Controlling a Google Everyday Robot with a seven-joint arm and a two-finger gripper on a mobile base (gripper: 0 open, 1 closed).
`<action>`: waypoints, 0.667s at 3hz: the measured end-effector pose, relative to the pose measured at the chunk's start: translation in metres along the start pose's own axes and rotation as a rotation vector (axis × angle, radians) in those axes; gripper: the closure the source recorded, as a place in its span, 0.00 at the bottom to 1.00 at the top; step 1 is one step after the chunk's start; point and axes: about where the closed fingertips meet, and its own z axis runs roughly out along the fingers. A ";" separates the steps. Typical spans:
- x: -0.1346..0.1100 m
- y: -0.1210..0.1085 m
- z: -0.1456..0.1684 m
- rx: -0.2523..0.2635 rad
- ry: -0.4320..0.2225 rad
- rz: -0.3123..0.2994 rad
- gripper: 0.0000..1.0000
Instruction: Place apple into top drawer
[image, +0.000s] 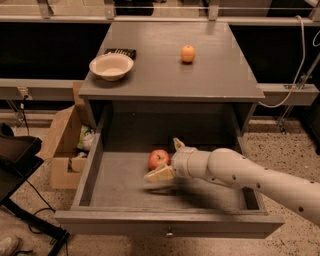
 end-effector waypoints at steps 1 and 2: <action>-0.002 -0.002 -0.002 -0.022 -0.016 0.016 0.00; -0.026 -0.032 -0.041 -0.004 -0.005 0.036 0.00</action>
Offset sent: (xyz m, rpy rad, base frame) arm -0.0282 -0.0698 0.1430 -0.0614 0.1156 0.1628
